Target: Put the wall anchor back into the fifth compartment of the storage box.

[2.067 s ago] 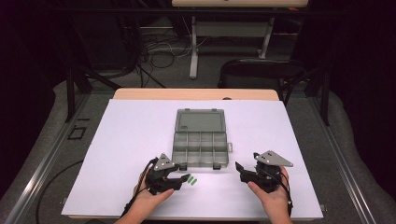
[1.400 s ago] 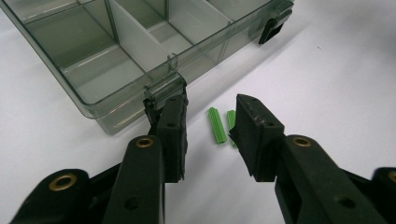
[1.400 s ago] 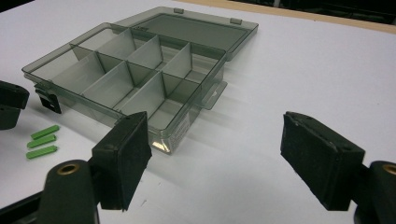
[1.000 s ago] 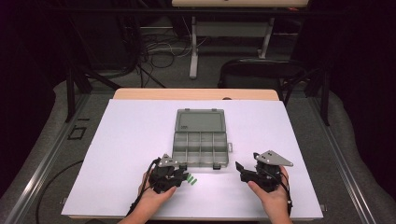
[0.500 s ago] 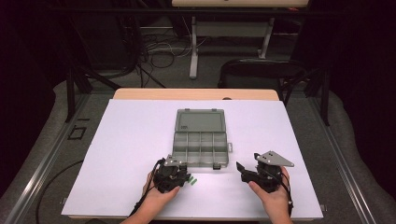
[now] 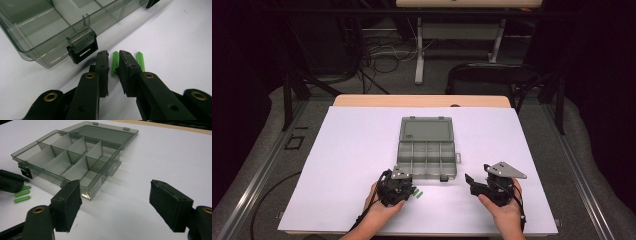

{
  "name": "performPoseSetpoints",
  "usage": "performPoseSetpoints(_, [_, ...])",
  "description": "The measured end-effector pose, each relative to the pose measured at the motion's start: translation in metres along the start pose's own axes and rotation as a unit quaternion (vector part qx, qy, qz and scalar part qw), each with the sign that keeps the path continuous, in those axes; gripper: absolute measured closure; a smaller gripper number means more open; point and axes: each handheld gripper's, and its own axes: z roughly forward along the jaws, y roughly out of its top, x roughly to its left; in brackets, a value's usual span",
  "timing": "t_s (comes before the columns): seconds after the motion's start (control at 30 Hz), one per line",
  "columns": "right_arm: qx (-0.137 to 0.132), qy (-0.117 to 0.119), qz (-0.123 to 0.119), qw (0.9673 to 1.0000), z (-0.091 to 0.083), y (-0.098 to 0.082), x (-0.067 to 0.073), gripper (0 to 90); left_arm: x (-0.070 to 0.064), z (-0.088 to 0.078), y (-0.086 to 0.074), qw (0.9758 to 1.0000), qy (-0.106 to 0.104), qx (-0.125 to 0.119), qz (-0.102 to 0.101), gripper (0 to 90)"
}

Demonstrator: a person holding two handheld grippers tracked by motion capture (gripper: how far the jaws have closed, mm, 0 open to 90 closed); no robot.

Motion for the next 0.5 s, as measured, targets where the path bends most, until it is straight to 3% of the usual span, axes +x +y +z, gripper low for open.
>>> performPoseSetpoints(0.2, [0.000,0.000,0.000,1.0000,0.0001,-0.0001,0.0002,25.0,0.0009,0.0002,0.0005,1.0000,0.004,0.003,0.002,82.9])
performPoseSetpoints(0.37, [-0.011,0.001,0.002,0.9999,0.0019,-0.0009,-0.0004,25.2,0.0028,-0.0002,0.0010,1.0000,-0.003,0.005,-0.004,84.1])
performPoseSetpoints(0.5, [0.001,0.001,0.002,1.0000,0.0001,-0.0003,-0.0015,25.4,0.0040,-0.0014,0.0010,0.9999,-0.013,0.007,-0.006,84.6])
